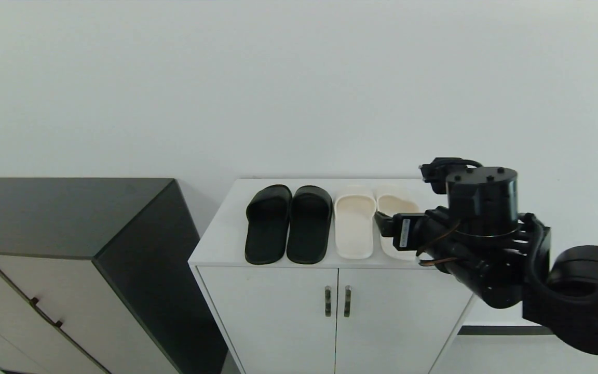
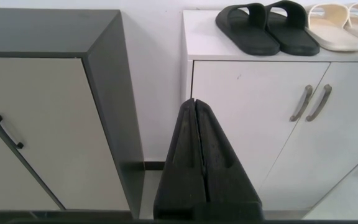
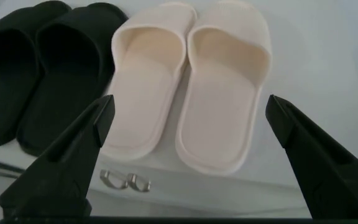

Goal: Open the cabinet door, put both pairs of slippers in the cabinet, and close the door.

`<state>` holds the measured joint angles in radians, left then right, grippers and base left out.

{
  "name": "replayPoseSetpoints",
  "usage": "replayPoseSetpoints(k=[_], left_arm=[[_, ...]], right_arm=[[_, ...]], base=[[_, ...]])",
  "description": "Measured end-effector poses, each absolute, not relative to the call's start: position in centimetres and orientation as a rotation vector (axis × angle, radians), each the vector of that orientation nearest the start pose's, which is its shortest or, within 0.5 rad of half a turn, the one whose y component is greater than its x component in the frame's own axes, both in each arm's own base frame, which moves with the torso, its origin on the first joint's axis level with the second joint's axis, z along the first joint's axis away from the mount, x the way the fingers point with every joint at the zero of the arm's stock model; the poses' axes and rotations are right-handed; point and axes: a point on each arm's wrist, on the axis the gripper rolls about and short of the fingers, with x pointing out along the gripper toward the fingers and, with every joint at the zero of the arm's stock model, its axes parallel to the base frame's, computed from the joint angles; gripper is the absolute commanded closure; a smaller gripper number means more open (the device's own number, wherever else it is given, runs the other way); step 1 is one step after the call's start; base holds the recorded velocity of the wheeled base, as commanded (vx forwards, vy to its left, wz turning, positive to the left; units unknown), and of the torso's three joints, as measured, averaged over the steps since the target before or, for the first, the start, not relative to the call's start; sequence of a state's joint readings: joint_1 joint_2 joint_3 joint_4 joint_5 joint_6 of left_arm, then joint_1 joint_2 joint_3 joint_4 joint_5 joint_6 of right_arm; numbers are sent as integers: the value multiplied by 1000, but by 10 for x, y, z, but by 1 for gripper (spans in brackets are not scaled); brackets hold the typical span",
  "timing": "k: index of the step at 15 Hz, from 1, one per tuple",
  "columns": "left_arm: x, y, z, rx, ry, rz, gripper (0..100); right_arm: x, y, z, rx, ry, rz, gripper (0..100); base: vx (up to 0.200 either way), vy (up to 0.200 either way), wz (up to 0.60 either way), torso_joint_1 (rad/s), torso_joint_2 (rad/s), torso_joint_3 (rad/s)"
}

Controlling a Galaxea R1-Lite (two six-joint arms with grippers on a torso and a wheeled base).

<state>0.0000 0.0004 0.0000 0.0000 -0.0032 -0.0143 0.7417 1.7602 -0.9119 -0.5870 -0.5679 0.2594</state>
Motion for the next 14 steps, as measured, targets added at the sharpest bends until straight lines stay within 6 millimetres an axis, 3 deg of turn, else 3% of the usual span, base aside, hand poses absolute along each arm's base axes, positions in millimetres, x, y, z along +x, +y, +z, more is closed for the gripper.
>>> replayPoseSetpoints(k=[7,14], left_arm=[[-23,0,75,-11,0,-3,100],[-23,0,75,-12,0,-3,100]], right_arm=[[293,246,141,52,231,74,0],[345,255,129,51,190,0,0]], base=[[0,0,0,0,0,0],[0,0,0,0,0,0]])
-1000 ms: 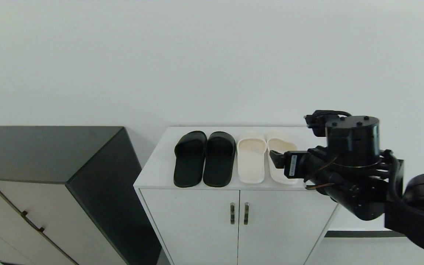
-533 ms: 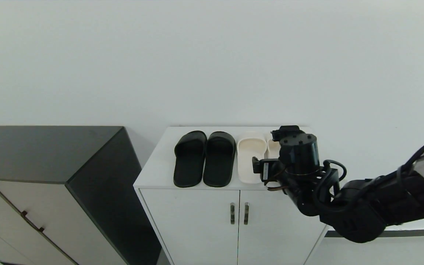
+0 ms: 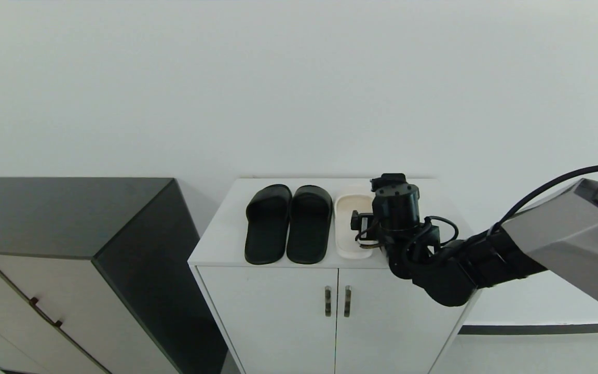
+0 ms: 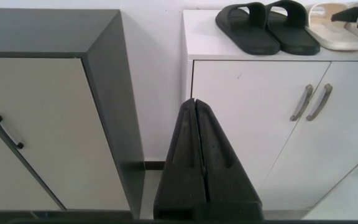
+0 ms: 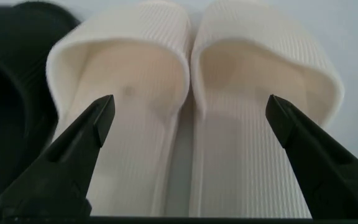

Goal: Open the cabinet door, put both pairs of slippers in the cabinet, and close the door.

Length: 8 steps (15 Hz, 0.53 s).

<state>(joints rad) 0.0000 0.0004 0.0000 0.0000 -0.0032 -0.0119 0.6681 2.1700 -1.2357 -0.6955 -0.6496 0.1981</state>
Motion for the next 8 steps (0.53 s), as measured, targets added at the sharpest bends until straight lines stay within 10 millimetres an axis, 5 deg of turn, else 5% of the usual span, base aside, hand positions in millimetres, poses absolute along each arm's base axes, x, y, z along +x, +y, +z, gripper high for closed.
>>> replayPoseSetpoints(k=[7,8], left_arm=[[-23,0,75,-12,0,-3,100],[-23,0,75,-12,0,-3,100]], right_arm=[[384,253,126,27,146,-48,0],[388,253,124,26,144,-53,100]], base=[[0,0,0,0,0,0],[0,0,0,0,0,0]])
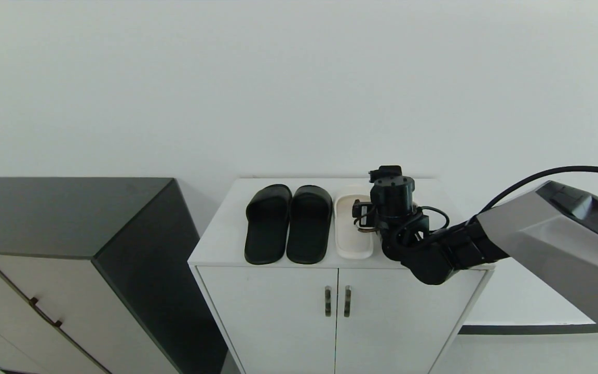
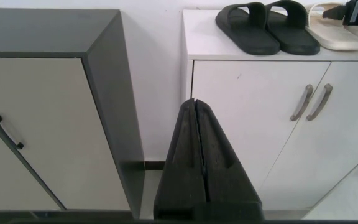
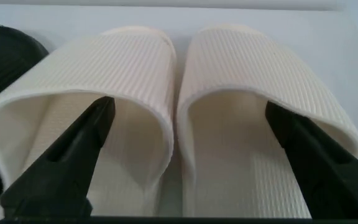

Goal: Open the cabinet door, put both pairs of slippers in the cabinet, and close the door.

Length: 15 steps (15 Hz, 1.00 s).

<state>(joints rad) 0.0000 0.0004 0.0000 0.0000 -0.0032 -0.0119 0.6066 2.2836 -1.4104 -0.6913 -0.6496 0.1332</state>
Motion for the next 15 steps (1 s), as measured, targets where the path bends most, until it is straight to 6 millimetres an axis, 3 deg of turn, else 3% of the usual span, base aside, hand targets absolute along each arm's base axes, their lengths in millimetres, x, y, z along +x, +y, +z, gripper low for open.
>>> replayPoseSetpoints(k=[5,8,12,15], left_arm=[[-23,0,75,-12,0,-3,100],[-23,0,75,-11,0,-3,100],[-23,0,75,-12,0,-3,100],[-23,0,76,-12,0,-3,100]], right_arm=[[397,257,119,21,134,-55,100],[392,254,124,5,133,-67,100],[362,243,145,-27,131,-69,100],[317,232,160,-42,162,57,100]], base=[[0,0,0,0,0,0],[0,0,0,0,0,0],[0,0,0,0,0,0],[0,0,0,0,0,0]])
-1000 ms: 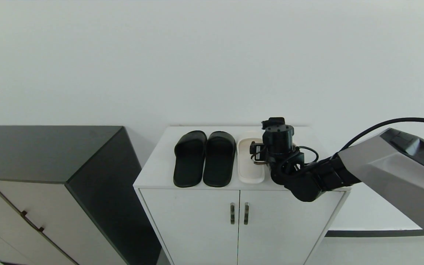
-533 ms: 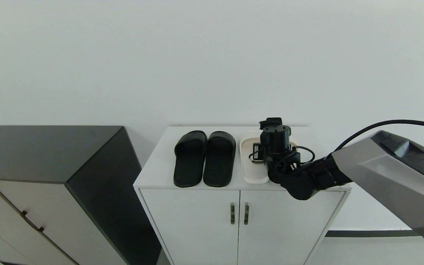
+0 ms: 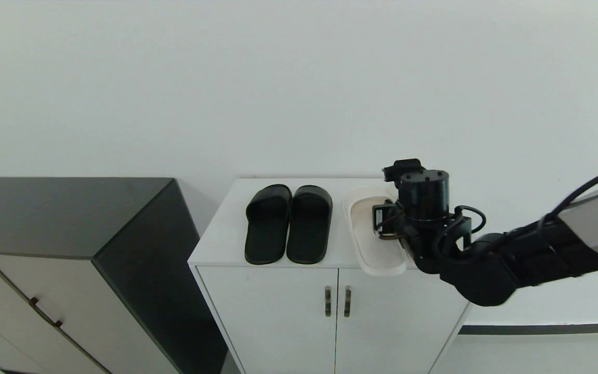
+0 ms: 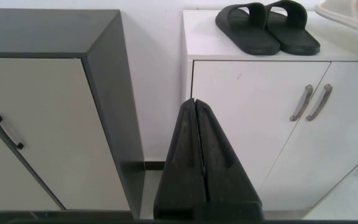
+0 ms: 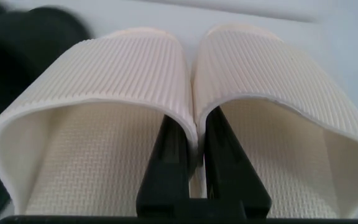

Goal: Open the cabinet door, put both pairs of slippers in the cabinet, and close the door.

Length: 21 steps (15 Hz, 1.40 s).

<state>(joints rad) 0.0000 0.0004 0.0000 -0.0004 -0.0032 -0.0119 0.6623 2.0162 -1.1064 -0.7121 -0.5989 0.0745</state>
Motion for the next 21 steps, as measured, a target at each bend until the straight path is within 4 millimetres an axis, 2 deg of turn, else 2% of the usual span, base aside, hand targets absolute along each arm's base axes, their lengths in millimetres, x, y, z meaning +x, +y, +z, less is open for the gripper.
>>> replayPoseSetpoints(k=[3,5,6,8,11,20,21], left_arm=[[-23,0,76,-11,0,-2,100],[-23,0,76,-4,0,-2,100],[-23,0,76,-1,-1,-4,100],[-23,0,76,-1,-1,-4,100],[-23,0,76,-1,0,-4,100],[-23,0,76,-2,0,-4,100],[-23,0,76,-3,0,-4,100]], right_arm=[[259,216,169,-56,211,281,100],[217,202,172,-44,246,517,100],[202,196,173,-37,260,617,100],[181,184,173,-32,271,688,100],[174,178,176,-26,258,697,100],[170,174,174,-27,261,704,100],[169,174,173,-30,264,704,100]], base=[[0,0,0,0,0,0],[0,0,0,0,0,0],[0,0,0,0,0,0],[0,0,0,0,0,0],[0,0,0,0,0,0],[-200,0,0,2,3,5],[0,0,0,0,0,0]])
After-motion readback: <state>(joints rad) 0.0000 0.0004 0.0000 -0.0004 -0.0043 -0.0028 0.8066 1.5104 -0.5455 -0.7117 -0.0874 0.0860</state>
